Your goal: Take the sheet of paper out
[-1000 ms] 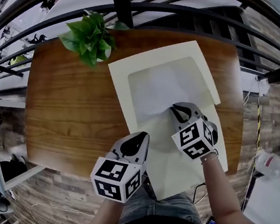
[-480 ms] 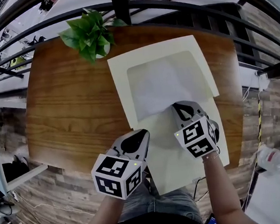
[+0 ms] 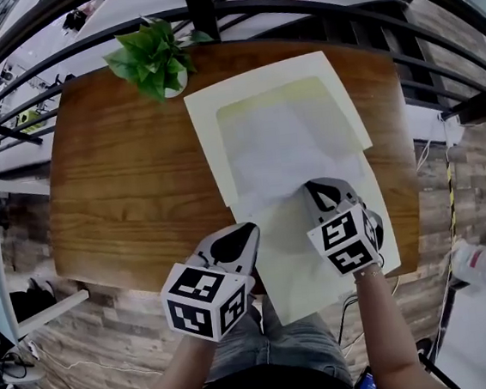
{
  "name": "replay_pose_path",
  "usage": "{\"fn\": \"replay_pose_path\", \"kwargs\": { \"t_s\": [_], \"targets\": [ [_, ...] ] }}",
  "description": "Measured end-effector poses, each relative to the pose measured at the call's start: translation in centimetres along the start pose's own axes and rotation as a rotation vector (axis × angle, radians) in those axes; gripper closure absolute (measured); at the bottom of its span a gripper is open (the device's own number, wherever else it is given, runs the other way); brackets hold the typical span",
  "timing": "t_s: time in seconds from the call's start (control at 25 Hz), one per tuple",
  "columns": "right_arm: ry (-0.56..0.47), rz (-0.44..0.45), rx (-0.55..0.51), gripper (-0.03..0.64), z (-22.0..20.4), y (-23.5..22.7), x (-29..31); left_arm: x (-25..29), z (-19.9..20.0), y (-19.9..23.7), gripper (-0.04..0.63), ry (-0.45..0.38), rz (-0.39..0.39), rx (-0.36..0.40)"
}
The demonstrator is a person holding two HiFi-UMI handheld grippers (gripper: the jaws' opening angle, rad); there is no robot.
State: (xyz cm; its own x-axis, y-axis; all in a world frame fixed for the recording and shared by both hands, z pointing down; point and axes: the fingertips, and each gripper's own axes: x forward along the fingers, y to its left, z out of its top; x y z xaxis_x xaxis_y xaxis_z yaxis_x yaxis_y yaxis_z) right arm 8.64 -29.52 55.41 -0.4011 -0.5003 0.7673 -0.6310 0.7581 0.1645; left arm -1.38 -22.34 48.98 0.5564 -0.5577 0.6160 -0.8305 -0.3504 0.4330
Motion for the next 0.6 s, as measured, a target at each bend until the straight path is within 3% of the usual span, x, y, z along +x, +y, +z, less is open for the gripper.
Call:
{"fn": "replay_pose_path", "kwargs": {
  "t_s": [0.32,0.6],
  "targets": [
    [0.006,-0.024,-0.015,0.589,-1.5,2.1,-3.0,-1.6,-2.1,-0.9,0.572,0.024,-0.013,0.044],
    [-0.017,-0.035,0.055,0.589,-2.1,4.1,-5.3,-3.2,-3.3,-1.2,0.572,0.027,-0.034,0.080]
  ]
}}
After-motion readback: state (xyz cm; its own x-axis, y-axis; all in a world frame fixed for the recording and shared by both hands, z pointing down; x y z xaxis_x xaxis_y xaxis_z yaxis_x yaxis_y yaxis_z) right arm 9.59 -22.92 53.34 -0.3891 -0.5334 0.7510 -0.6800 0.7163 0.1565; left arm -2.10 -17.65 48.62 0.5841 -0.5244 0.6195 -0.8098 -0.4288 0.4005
